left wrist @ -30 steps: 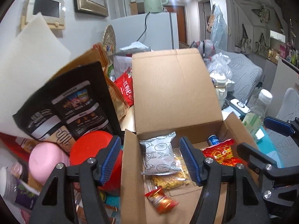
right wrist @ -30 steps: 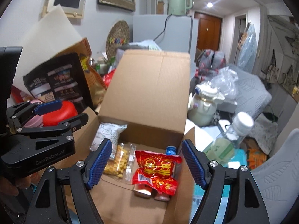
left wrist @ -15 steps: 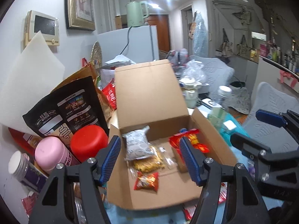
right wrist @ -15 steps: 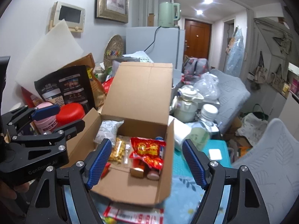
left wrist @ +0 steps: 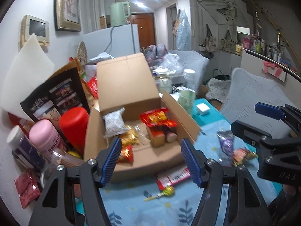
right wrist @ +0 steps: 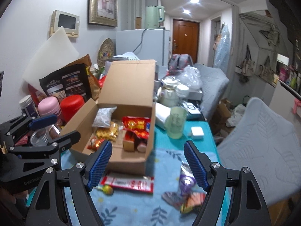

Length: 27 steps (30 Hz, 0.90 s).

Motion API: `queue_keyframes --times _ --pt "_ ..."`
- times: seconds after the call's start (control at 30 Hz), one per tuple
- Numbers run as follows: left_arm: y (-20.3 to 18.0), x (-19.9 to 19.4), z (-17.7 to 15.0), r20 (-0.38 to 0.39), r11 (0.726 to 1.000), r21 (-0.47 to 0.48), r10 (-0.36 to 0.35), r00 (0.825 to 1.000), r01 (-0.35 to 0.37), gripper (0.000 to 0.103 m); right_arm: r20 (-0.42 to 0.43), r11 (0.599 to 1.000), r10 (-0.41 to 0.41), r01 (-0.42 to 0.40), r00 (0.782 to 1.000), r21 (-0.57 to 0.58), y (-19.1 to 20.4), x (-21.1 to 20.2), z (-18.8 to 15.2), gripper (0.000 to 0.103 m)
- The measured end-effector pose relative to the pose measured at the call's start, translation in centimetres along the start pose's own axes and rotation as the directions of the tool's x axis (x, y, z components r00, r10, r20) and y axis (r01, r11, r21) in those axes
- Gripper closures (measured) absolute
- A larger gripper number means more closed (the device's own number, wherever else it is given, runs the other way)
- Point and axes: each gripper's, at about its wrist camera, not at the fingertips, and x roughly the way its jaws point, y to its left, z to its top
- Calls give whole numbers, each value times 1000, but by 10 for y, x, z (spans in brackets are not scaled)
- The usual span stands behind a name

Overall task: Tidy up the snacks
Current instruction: 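Withdraw both tools from the box toward the remaining snacks, then move the left gripper down around the green lollipop on the cloth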

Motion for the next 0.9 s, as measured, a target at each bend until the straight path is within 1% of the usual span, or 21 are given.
queue_keyframes --times 0.2,0.3,0.4,0.47,0.63,0.77,0.9 --pt "-16 -3 -22 -27 998 19 -54 998 54 38 -26 998 -42 43 999 53 -13 -17 -30 21" --pt "-23 -1 -33 -41 997 28 -69 997 70 38 -49 996 -33 37 998 80 -17 -18 -44 21" --pt "-28 6 -46 -84 994 32 -101 991 104 38 -67 995 -34 40 997 87 -17 -17 -58 21" --pt "-29 10 -54 -100 993 28 -110 989 113 38 -87 994 -38 47 995 95 -16 -16 -69 21" --pt "-27 23 -76 -144 993 0 -115 983 116 38 -110 994 -33 44 993 101 -12 -9 -91 21" --pt "-24 34 -94 -189 991 -43 -134 973 128 38 -138 992 -33 50 990 117 -9 1 -106 21" --pt "-18 49 -108 -223 993 -80 -100 970 84 38 -148 993 -36 52 988 105 -2 12 -121 21"
